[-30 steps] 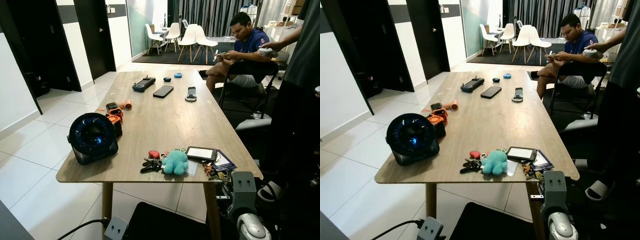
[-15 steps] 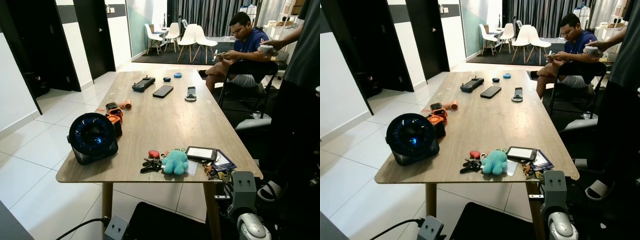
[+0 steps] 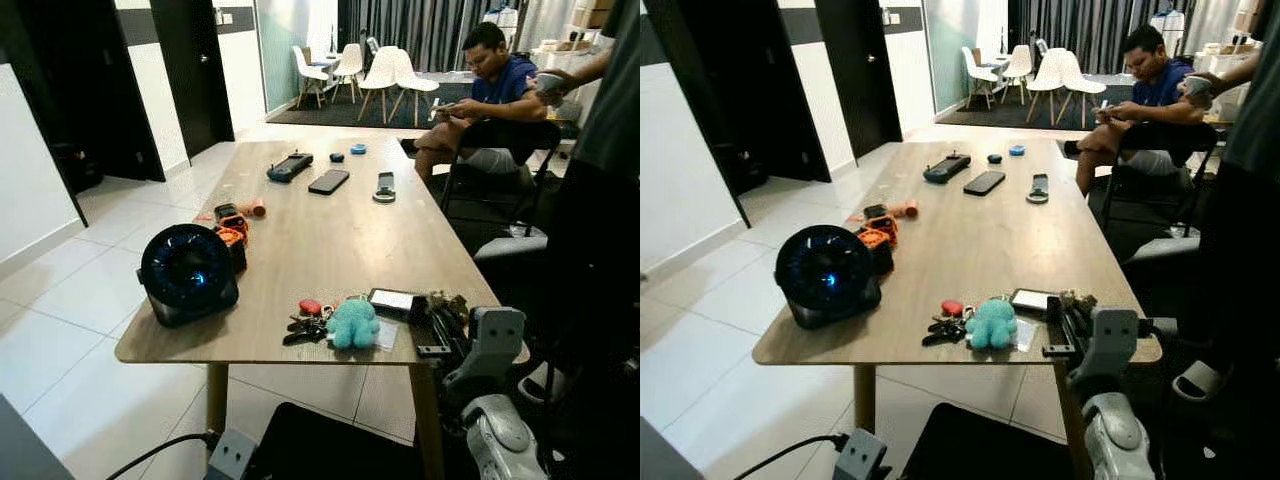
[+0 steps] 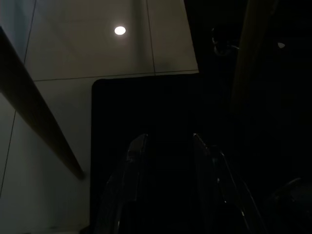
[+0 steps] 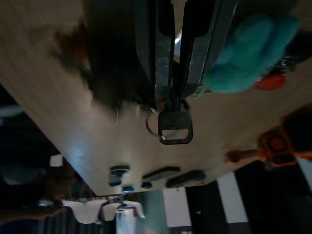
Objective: Hang keys on a hook
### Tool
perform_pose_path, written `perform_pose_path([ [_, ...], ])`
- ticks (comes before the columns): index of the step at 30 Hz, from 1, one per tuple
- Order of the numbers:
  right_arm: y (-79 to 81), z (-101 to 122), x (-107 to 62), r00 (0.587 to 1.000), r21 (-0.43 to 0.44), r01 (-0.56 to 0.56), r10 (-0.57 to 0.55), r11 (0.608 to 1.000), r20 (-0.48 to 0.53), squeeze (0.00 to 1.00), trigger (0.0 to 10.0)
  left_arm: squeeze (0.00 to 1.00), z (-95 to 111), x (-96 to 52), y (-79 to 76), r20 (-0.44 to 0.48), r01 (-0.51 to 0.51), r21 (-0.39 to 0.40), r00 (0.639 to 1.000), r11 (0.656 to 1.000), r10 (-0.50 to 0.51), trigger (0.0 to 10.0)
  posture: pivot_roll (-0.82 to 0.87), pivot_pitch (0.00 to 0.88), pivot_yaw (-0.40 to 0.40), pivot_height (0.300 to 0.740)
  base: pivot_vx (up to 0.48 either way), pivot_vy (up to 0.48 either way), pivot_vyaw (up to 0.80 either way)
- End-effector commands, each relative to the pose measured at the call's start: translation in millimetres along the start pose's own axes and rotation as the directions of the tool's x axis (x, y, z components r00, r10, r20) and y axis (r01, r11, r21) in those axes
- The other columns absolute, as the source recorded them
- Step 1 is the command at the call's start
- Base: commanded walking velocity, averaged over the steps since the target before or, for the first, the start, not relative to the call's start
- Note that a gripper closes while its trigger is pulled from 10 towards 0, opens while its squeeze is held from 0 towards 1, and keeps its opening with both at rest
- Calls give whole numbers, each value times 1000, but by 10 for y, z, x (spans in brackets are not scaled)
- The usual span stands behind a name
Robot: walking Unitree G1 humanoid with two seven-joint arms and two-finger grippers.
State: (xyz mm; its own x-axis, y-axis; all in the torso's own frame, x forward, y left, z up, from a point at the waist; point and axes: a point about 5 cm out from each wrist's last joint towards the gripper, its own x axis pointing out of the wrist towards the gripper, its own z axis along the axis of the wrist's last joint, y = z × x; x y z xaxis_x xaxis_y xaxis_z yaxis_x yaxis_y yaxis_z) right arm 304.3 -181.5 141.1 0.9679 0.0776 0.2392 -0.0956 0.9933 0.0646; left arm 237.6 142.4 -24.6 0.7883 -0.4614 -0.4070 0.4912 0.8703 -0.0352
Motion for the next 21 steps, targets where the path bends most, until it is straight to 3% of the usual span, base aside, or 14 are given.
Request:
perform_pose_path([
  [1, 30, 36, -4, 1000, 16, -13, 13, 1000, 28, 0, 10000, 0, -76, -67, 66, -37, -14, 9, 999, 1000, 14, 10000, 3, 77, 67, 740, 0, 0, 0],
  [14, 51, 320, 102, 988, 25, -44, 40, 999, 152, 0, 10000, 0, -65, -65, 78, -34, -10, 15, 999, 1000, 11, 10000, 0, 55, 66, 740, 0, 0, 0],
  [21, 203, 643, 243, 959, 35, -120, 107, 992, 263, 0, 10000, 0, -48, -55, 81, -27, -11, 14, 1000, 1000, 12, 10000, 1, 50, 65, 740, 0, 0, 0],
])
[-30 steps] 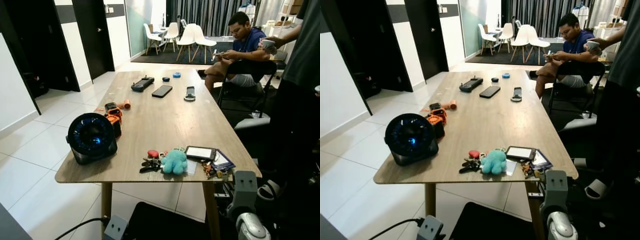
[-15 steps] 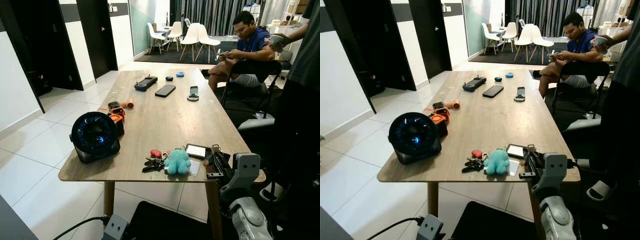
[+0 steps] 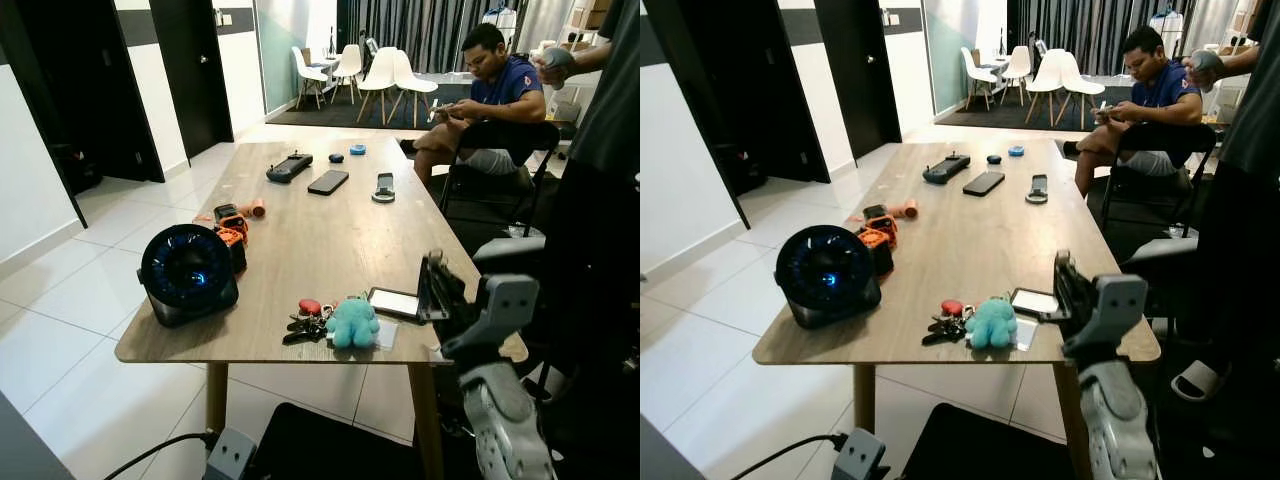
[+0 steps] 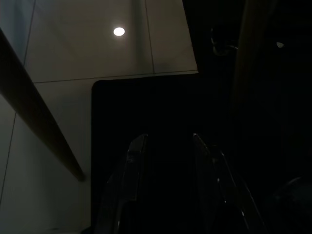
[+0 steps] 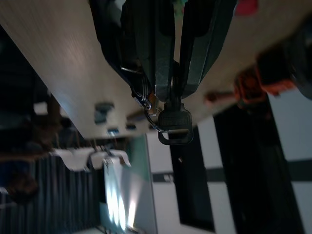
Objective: Hang keys on a hook
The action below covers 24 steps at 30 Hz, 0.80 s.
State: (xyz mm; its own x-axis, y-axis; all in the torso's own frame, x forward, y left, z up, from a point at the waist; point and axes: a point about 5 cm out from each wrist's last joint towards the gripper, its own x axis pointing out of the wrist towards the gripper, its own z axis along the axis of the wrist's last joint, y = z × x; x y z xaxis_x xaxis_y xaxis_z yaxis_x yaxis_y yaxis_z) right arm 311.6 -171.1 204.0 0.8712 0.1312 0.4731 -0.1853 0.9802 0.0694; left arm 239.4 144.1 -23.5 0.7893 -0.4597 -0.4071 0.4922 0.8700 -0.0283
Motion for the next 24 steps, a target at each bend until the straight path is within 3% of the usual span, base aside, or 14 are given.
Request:
perform_pose_path([
  [1, 66, 52, 33, 999, 16, -31, 30, 999, 18, 0, 10000, 0, -62, -58, 57, -28, -9, 8, 1000, 1000, 10, 10000, 1, 50, 65, 740, 0, 0, 0],
  [5, 207, 13, 42, 994, 45, -107, 107, 993, -5, 0, 10000, 0, -95, -89, 79, -37, -17, 13, 999, 1000, 17, 10000, 1, 50, 64, 740, 0, 0, 0],
  [9, 353, -203, -103, 975, 93, -191, 200, 977, -97, 0, 10000, 0, -221, -194, 137, -91, -27, 46, 995, 999, 31, 10000, 6, 51, 64, 740, 0, 0, 0],
  [14, 423, -285, -181, 960, 117, -232, 247, 966, -134, 0, 10000, 0, -288, -254, 170, -119, -35, 53, 992, 998, 41, 10000, 5, 56, 66, 740, 0, 0, 0],
  [20, 577, -537, -460, 884, 211, -339, 387, 917, -262, 0, 10000, 0, -442, -423, 235, -177, -22, 75, 984, 997, 35, 10000, 9, 60, 62, 740, 0, 0, 0],
  [24, 646, -610, -586, 832, 273, -394, 467, 878, -300, 0, 10000, 0, -454, -439, 251, -185, -20, 81, 982, 996, 35, 10000, 10, 63, 59, 740, 0, 0, 0],
])
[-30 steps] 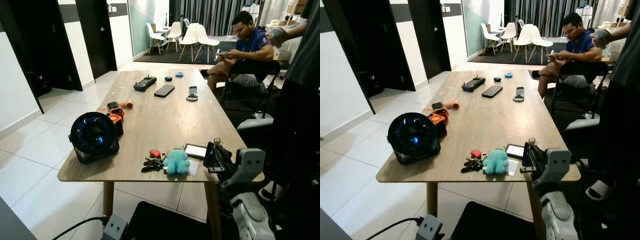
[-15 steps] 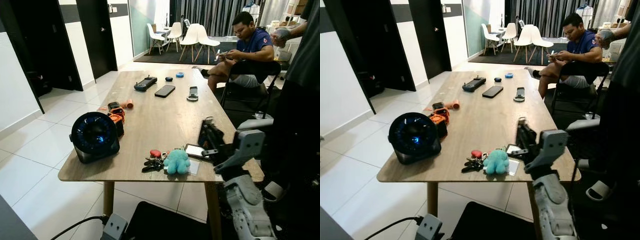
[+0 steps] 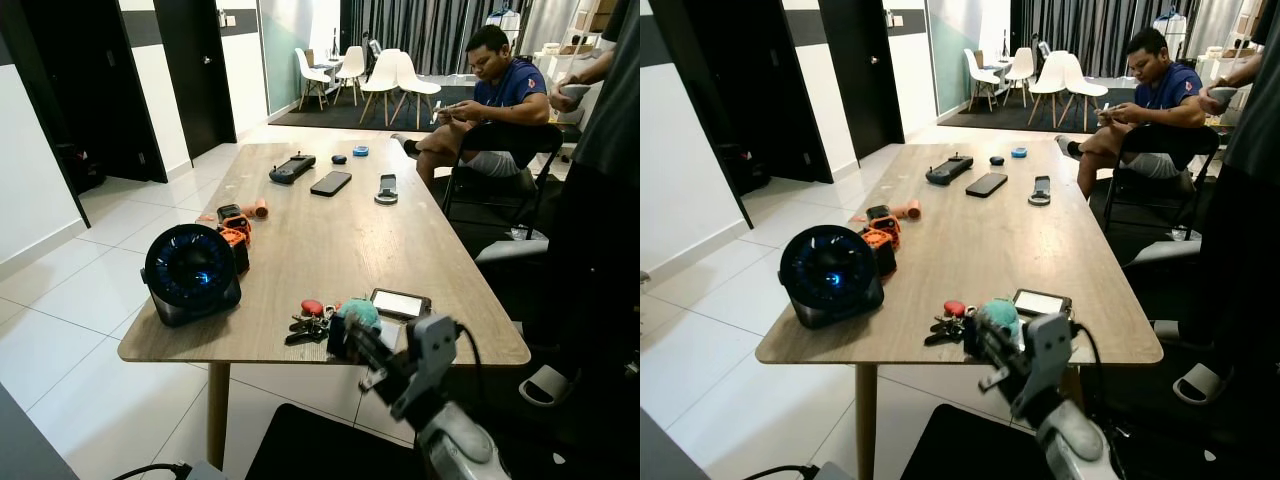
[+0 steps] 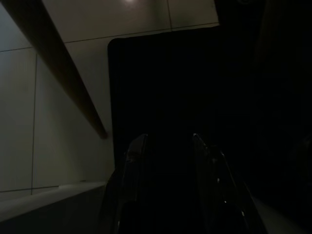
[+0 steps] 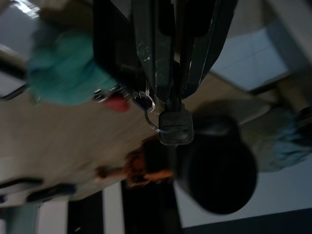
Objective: Hang keys on a hook
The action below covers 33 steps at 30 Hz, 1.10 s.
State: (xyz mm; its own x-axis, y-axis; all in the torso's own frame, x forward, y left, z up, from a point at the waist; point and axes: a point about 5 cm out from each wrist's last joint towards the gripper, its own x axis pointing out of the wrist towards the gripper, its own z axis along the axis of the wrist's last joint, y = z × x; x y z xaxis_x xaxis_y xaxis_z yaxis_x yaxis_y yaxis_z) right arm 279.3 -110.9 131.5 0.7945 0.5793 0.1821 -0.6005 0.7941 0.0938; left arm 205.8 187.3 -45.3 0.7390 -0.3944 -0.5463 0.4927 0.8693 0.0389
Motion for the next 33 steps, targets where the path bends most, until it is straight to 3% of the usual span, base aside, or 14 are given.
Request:
perform_pose_path([
  [1, 78, -94, -26, 997, 40, -62, 64, 997, -50, 0, 10000, 0, -66, -50, 33, -29, 1, 21, 1000, 1000, -1, 10000, 9, 62, 58, 740, 0, 0, 0],
  [10, 231, -240, -115, 967, 94, -195, 208, 976, -151, 0, 10000, 0, -66, -29, 21, -38, -2, 22, 999, 1000, 3, 10000, 1, 61, 64, 740, 0, 0, 0],
  [17, 275, -595, -352, 890, 193, -228, 285, 954, -356, 0, 10000, 0, -72, -6, -10, -52, 9, 24, 999, 1000, -8, 10000, -4, 60, 62, 740, 0, 0, 0],
  [19, 147, -834, -488, 876, 183, -99, 173, 978, -450, 0, 10000, 0, -83, -1, -14, -62, 3, 27, 998, 1000, -1, 10000, -3, 58, 59, 740, 0, 0, 0],
  [20, 147, -834, -488, 876, 183, -99, 173, 978, -450, 0, 10000, 0, -83, -1, -14, -62, 3, 27, 998, 1000, -1, 10000, -3, 58, 59, 740, 0, 0, 0],
  [22, 23, -1032, -631, 851, 172, 49, 49, 984, -523, 0, 10000, 0, -95, 3, -12, -73, -12, 26, 997, 1000, 14, 10000, -2, 58, 58, 740, 0, 0, 0],
  [25, -22, -1112, -706, 838, 164, 109, -2, 980, -546, 0, 10000, 0, -103, 4, -12, -79, -22, 20, 997, 1000, 24, 10000, -3, 57, 59, 740, 0, 0, 0],
  [27, -112, -1293, -902, 793, 168, 281, -131, 945, -594, 0, 10000, 0, -127, 11, -2, -101, -65, 0, 993, 998, 65, 10000, -3, 56, 62, 740, 0, 0, 0],
  [28, -112, -1293, -902, 793, 168, 281, -131, 945, -594, 0, 10000, 0, -127, 11, -2, -101, -65, 0, 993, 998, 65, 10000, -3, 56, 62, 740, 0, 0, 0],
  [29, -154, -1366, -998, 764, 161, 368, -200, 916, -614, 0, 10000, 0, -136, 18, 10, -115, -98, -21, 989, 995, 94, 10000, -3, 57, 65, 740, 0, 0, 0],
  [30, -254, -1433, -1137, 703, 126, 515, -334, 848, -628, 0, 10000, 0, -133, 34, 25, -124, -142, -59, 983, 988, 134, 10000, -2, 57, 68, 740, 0, 0, 0],
  [32, -254, -1433, -1137, 703, 126, 515, -334, 848, -628, 0, 10000, 0, -133, 34, 25, -124, -142, -59, 983, 988, 134, 10000, -2, 57, 68, 740, 0, 0, 0],
  [33, -328, -1475, -1249, 638, 92, 620, -432, 779, -637, 0, 10000, 0, -129, 47, 33, -131, -174, -86, 978, 981, 162, 10000, -2, 57, 68, 740, 0, 0, 0],
])
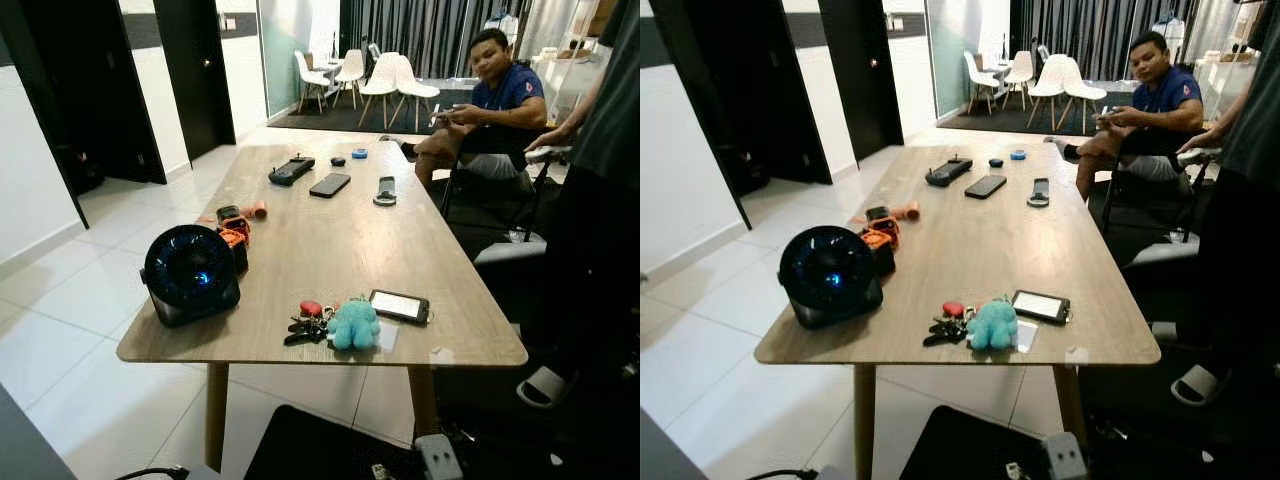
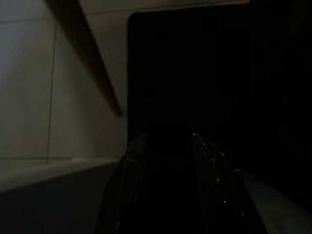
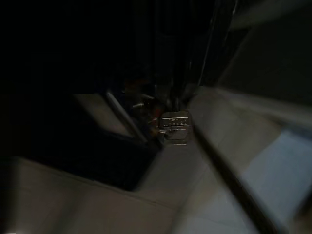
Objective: Hang keys on a hook
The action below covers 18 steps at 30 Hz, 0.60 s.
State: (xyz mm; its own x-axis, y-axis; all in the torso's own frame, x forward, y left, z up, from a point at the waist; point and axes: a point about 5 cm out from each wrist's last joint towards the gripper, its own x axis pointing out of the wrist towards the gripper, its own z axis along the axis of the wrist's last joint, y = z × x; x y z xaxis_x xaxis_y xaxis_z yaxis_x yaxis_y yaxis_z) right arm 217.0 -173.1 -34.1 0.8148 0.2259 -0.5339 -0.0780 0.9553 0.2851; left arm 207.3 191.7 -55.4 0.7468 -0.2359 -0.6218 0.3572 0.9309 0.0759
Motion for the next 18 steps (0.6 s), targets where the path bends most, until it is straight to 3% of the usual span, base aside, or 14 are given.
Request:
perform_pose_path([
  [1, -295, -119, -96, 968, 124, 247, -249, 961, 4, 0, 10000, 0, -24, 14, 28, -22, -87, -120, 996, 989, 85, 10000, 1, 57, 81, 740, 0, 0, 0],
  [2, -295, -119, -96, 968, 124, 247, -249, 961, 4, 0, 10000, 0, -24, 14, 28, -22, -87, -120, 996, 989, 85, 10000, 1, 57, 81, 740, 0, 0, 0],
  [3, -442, -186, -166, 929, 178, 365, -369, 914, -12, 0, 10000, 0, -17, 19, 61, -25, -139, -178, 990, 974, 137, 10000, -1, 57, 86, 740, 0, 0, 0],
  [4, -442, -186, -166, 929, 178, 365, -369, 914, -12, 0, 10000, 0, -17, 19, 61, -25, -139, -178, 990, 974, 137, 10000, -1, 57, 86, 740, 0, 0, 0],
  [6, -653, -322, -302, 859, 245, 506, -509, 827, -58, 0, 10000, 0, -14, 30, 68, -40, -161, -194, 987, 968, 156, 10000, 0, 54, 91, 740, 0, 0, 0],
  [7, -685, -352, -324, 848, 259, 524, -526, 812, -67, 0, 10000, 0, -14, 35, 55, -44, -153, -174, 988, 973, 147, 10000, 0, 54, 91, 740, 0, 0, 0],
  [8, -685, -352, -324, 848, 259, 524, -526, 812, -67, 0, 10000, 0, -14, 35, 55, -44, -153, -174, 988, 973, 147, 10000, 0, 54, 91, 740, 0, 0, 0],
  [9, -616, -431, -304, 887, 233, 461, -452, 856, -94, 0, 10000, 0, -16, 50, -16, -49, -98, -127, 994, 987, 92, 10000, 0, 51, 95, 740, 0, 0, 0],
  [11, -564, -481, -288, 907, 215, 421, -406, 881, -113, 0, 10000, 0, -15, 59, -50, -51, -75, -110, 996, 991, 70, 10000, -1, 49, 95, 740, 0, 0, 0],
  [16, -516, -616, -309, 901, 248, 432, -402, 867, -164, 0, 10000, 0, -6, 79, -80, -63, -67, -134, 996, 989, 59, 10000, 6, 40, 99, 740, 0, 0, 0],
  [18, -501, -652, -317, 892, 259, 450, -417, 855, -173, 0, 10000, 0, 15, 90, -103, -57, -36, -95, 998, 995, 30, 10000, 7, 39, 105, 740, 0, 0, 0],
])
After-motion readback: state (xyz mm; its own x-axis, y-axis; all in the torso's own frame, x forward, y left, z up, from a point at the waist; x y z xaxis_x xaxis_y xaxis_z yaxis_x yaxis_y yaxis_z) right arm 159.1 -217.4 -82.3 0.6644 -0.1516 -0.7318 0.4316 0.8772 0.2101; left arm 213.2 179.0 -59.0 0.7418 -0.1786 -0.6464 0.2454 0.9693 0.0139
